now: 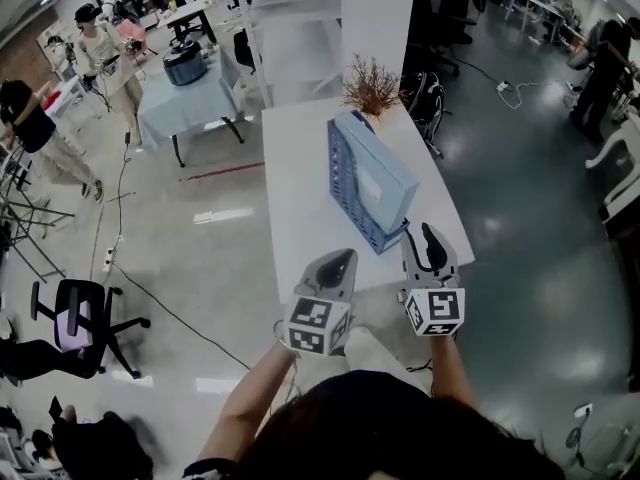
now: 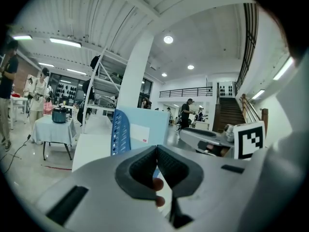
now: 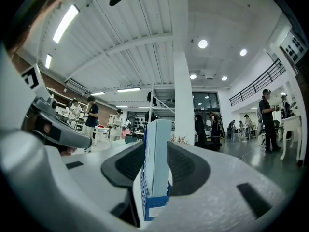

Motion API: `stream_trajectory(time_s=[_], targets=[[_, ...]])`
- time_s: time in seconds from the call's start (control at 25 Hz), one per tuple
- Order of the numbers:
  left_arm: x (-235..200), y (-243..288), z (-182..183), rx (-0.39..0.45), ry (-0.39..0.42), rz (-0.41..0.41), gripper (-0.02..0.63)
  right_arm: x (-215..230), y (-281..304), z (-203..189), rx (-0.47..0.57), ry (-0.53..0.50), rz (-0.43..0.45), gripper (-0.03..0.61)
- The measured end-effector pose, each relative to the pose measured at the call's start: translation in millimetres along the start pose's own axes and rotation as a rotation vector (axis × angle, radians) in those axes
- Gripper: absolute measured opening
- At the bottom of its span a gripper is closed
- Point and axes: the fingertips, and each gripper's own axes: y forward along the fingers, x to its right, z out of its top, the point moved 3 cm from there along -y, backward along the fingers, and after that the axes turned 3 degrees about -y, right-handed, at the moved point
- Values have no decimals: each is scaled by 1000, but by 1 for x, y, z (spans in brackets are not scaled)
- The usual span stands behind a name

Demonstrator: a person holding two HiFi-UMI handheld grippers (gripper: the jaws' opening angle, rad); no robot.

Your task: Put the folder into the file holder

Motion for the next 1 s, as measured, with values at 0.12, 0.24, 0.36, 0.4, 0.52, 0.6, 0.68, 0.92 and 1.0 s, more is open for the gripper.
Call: stream_trajectory(time_s=[0.12,0.24,0.36,0.4,0.52,0.6,0.68,0.92,1.0], targets=[[-2,-8,1,10,-3,-10,5,-5,-8,3,-6,-9,-12,141],[-4,-16,1,18,-6,-19,5,-9,-18,9,-7,-22,-34,113],[-8,-22,-2,14,-5,-22,5,-11,-26,12,-9,-25,-58,83],[-9,-23,-3,14,-4,-22,5,-11,-28,12,-10,-24,-65,72],[-10,-25,-5,14,1,-21,5,-9,-34,11,-12,-23,-80,52],[-9,-24,-6,14,7,-20,5,-7,-38,10,-13,-22,-86,43],[-7,-22,-6,16,11,-21,5,-4,-39,9,-12,-20,-90,41],[1,-12,2,26,28,-14,5,2,-41,11,-6,-11,-77,25],[7,-10,3,26,34,-9,5,4,-45,11,-8,-7,-67,18]])
